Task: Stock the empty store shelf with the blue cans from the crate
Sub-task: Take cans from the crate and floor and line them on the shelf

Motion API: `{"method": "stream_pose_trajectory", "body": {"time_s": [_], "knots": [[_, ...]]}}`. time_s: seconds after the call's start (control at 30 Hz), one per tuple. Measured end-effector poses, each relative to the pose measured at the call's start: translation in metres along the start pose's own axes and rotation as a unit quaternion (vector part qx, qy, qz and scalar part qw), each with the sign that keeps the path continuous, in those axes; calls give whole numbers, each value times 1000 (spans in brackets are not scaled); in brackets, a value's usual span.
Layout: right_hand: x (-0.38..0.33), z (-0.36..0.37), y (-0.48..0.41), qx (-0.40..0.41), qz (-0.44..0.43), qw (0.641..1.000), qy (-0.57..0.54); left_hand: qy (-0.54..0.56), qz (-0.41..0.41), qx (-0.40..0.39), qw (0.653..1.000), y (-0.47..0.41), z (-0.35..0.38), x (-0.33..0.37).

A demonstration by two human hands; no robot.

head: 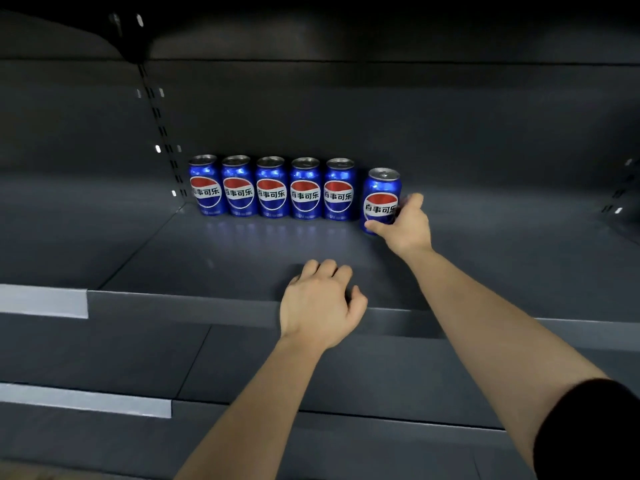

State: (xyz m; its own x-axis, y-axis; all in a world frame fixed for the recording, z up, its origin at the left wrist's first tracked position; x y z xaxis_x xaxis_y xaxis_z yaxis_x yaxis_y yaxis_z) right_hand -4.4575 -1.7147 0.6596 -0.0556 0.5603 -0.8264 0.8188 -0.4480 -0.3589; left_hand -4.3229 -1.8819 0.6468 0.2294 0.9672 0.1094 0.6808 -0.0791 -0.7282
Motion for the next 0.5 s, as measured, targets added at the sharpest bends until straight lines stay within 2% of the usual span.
{"method": "stream_pose_trajectory", "body": {"time_s": [0.1,0.23,0.5], "knots": [[0,8,-7,6,24,1000,-2,0,1,1,1000,0,0,0],[2,17,-9,11,76,995,-62,-5,3,-2,1000,1,2,0],[10,28,-14,43,97,989,-107,-1,3,14,1000,1,2,0]]}}
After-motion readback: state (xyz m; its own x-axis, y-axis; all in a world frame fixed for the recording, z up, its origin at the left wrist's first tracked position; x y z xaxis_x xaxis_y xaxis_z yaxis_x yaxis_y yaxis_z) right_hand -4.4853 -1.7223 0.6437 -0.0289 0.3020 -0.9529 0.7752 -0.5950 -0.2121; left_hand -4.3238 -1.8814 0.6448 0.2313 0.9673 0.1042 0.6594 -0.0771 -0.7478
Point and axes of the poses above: each hand's wrist, its own y-axis away from the middle knuckle, its own z-axis out of the palm, x = y × z, the point moved 8 cm from there along -y, towards the middle knuckle, and after that the axes turned 15 degrees about x, right-handed, at the moved point
